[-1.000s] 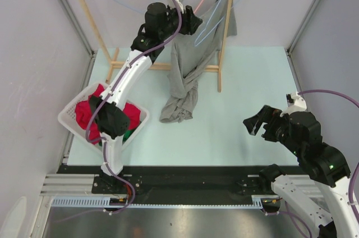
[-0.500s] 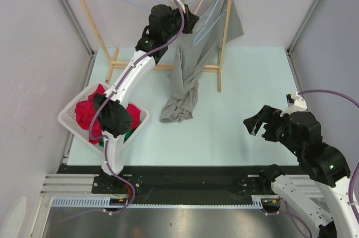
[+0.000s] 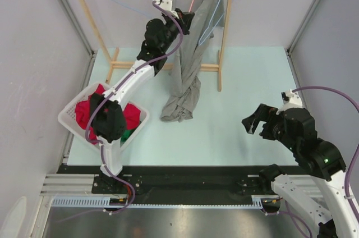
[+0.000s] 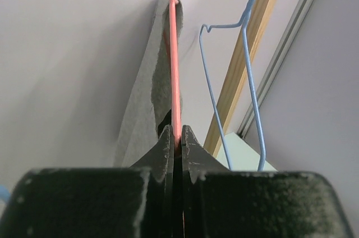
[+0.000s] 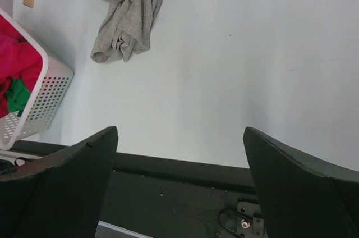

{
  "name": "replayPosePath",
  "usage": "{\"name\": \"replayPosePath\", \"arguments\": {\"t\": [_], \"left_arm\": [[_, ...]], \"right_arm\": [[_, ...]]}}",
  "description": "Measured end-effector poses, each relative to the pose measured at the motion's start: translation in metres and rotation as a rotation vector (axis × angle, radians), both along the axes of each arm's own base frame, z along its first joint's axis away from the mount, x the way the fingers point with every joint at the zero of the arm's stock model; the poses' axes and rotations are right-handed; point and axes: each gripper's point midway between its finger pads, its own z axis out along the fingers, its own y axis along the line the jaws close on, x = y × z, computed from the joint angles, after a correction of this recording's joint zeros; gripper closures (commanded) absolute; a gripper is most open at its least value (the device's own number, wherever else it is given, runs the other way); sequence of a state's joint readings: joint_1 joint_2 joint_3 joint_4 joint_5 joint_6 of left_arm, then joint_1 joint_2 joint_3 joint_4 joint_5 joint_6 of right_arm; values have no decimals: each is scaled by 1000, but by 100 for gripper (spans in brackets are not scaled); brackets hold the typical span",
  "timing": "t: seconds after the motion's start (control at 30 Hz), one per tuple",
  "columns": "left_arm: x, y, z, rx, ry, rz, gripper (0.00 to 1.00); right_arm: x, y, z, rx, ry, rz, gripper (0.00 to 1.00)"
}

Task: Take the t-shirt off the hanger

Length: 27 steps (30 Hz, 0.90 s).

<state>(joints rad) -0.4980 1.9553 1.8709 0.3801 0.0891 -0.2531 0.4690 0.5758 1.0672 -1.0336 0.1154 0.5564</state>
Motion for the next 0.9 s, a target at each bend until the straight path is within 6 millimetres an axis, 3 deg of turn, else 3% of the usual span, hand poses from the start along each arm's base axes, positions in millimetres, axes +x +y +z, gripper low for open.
{"name": "replayPosePath", "arguments": {"t": [0.23, 0.37, 0.5, 0.7, 0.9], "left_arm": [[1, 0, -8, -28, -47, 3, 100], [-7, 5, -10, -61, -107, 5, 100], [-24, 13, 3, -81, -174, 12, 100], [-45, 17, 39, -108, -289, 20, 100], [-58, 30, 27, -65, -252, 83, 100]], "right_arm": [[5, 2, -4, -21, 20, 5, 0], [8, 4, -3, -17, 15, 7, 1], [10, 7, -5, -17, 25, 15, 1], [13, 8, -6, -20, 32, 16, 1], [14, 11, -6, -15, 36, 25, 0]]}}
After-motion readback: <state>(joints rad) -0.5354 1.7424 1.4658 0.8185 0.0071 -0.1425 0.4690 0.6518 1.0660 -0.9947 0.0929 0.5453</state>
